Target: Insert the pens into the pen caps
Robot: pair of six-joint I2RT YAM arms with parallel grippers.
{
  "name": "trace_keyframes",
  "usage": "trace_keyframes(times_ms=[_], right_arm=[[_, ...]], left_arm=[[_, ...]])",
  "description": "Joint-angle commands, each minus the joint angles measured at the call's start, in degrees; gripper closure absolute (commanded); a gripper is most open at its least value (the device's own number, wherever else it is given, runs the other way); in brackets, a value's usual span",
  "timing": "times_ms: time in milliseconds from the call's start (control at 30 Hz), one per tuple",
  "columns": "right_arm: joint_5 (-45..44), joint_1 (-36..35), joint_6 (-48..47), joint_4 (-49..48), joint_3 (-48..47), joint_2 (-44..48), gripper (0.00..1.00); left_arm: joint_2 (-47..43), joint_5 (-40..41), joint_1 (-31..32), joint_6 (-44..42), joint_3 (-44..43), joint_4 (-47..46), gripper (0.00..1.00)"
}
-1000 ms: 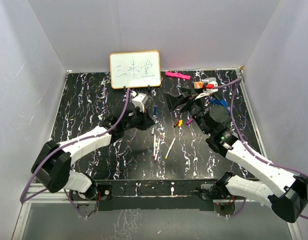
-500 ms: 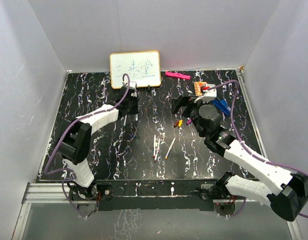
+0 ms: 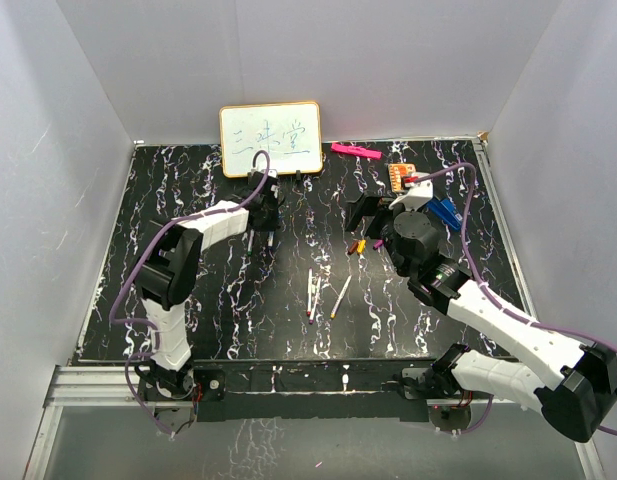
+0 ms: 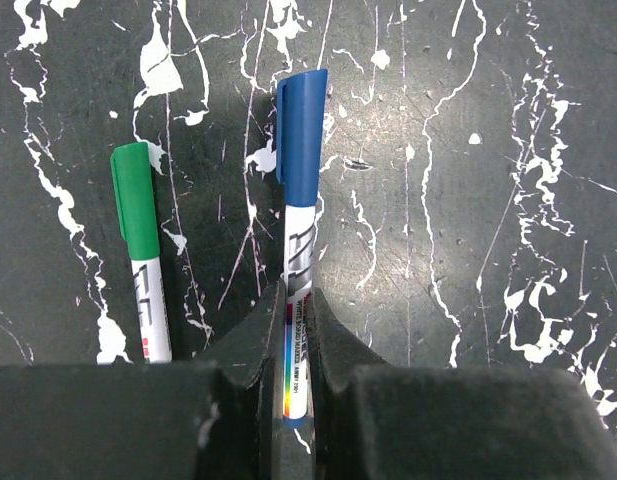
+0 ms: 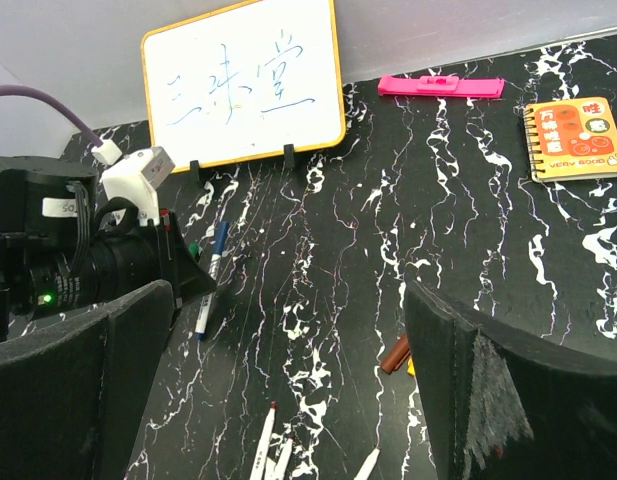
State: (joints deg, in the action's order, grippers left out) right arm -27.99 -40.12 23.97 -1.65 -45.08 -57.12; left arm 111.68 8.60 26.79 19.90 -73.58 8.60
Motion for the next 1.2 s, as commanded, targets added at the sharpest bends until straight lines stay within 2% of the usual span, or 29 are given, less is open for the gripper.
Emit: trace_keyframes(times_ms=[0, 300, 400, 500, 733, 967, 1167], right_arm=[[-1.0, 0.0, 0.7, -1.8, 0.1, -0.2, 0.02], [-1.8, 0.0, 1.3, -1.9, 0.0, -1.7, 0.02], [-2.4, 0.0, 1.2, -1.9, -0.1, -2.0, 0.02], [-3.2, 0.0, 1.1, -2.1, -0.2, -2.3, 0.02], [-7.0, 0.0, 1.6, -3.0, 0.2, -2.2, 0.02], [-8.3, 0.0, -3.9, -8.7, 3.1, 0.0, 0.02], [-14.1, 0.0, -3.9, -11.4, 5.5, 1.7, 0.02]], left_arm=[[1.2, 1.7, -0.3, -0.7, -2.9, 3.2, 1.00], [3.3, 2.2, -0.4, 0.0, -4.7, 4.8, 0.86], [3.4, 2.3, -0.4, 0.1, -5.0, 4.8, 0.77], [3.3, 2.4, -0.4, 0.1, -5.6, 5.1, 0.72], [1.2, 2.5, -0.4, -0.3, -6.8, 5.4, 0.69], [-3.7, 1.1, 0.0, -0.7, -5.9, 6.1, 0.67], [-8.7, -0.3, 4.1, -1.0, -2.0, 7.3, 0.67]])
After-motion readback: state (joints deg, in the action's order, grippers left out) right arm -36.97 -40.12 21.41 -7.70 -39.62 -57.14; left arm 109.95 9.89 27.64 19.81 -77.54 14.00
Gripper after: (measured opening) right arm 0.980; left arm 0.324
